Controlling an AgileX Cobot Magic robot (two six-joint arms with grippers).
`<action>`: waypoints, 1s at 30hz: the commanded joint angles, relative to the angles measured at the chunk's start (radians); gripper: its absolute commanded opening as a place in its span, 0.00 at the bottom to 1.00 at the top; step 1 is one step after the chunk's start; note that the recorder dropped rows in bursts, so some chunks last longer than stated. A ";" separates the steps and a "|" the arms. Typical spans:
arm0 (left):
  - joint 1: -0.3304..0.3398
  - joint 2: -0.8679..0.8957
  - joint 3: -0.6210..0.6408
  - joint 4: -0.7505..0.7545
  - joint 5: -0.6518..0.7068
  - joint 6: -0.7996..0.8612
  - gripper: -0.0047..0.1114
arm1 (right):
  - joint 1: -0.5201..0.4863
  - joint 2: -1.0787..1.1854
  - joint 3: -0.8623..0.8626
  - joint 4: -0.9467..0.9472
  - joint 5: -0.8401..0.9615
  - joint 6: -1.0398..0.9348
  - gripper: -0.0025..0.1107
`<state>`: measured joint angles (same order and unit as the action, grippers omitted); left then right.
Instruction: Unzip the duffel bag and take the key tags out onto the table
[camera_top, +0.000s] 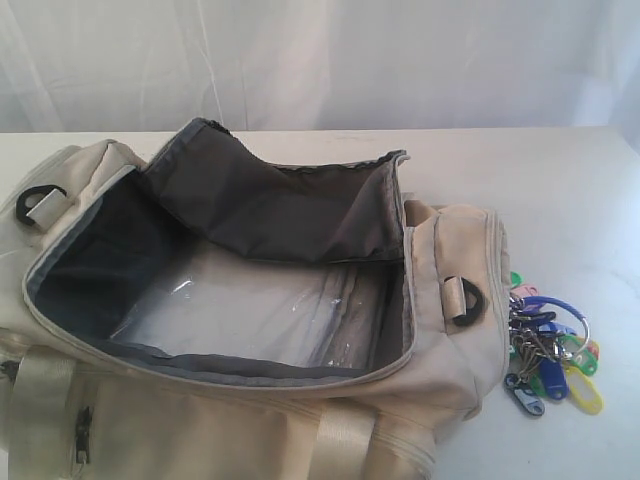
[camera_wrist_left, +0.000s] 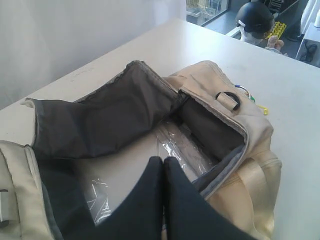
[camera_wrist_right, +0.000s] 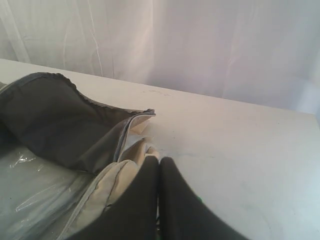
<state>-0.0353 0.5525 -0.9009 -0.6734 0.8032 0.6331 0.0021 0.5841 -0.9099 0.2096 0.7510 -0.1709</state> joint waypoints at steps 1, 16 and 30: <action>0.004 -0.006 -0.003 -0.006 0.049 -0.010 0.04 | -0.002 -0.006 0.006 0.006 -0.005 -0.007 0.02; 0.004 -0.006 -0.003 -0.003 0.056 -0.006 0.04 | -0.002 -0.006 0.006 0.006 -0.005 -0.007 0.02; 0.157 -0.306 0.056 -0.005 0.049 -0.006 0.04 | -0.002 -0.006 0.006 0.006 -0.008 -0.007 0.02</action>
<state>0.1175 0.2794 -0.8774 -0.6623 0.8551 0.6331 0.0021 0.5825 -0.9085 0.2096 0.7510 -0.1709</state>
